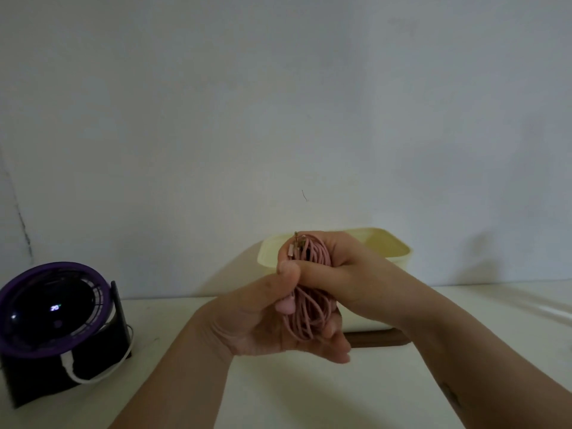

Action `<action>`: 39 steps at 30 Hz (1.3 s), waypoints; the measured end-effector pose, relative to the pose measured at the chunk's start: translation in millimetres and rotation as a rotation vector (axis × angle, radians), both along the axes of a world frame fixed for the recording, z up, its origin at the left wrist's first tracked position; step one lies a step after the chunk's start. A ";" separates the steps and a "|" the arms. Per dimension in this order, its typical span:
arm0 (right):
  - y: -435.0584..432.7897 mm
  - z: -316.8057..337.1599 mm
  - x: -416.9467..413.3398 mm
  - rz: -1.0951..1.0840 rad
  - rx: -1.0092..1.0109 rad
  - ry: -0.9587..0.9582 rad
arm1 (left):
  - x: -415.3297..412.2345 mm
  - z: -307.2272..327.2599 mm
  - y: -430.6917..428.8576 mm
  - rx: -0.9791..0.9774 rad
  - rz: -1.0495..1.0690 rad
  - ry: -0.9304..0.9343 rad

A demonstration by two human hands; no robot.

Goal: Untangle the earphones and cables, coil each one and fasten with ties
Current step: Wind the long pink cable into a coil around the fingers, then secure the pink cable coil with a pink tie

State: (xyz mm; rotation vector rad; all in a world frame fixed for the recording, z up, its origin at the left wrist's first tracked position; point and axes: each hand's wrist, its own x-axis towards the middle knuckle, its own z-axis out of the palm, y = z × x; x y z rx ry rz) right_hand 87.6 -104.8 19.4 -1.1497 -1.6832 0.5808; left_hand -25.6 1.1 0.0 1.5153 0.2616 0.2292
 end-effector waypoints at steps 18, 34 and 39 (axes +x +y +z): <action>7.9 -11.2 18.6 -0.127 -0.032 -0.126 | -10.7 -10.2 -30.7 0.351 0.213 0.056; 46.5 -73.0 -68.3 -0.179 0.016 -0.244 | -101.1 -74.0 -18.6 1.237 0.632 0.268; 59.9 -84.4 -94.9 -0.124 0.002 -0.216 | -123.7 -93.3 -3.2 1.051 0.593 0.267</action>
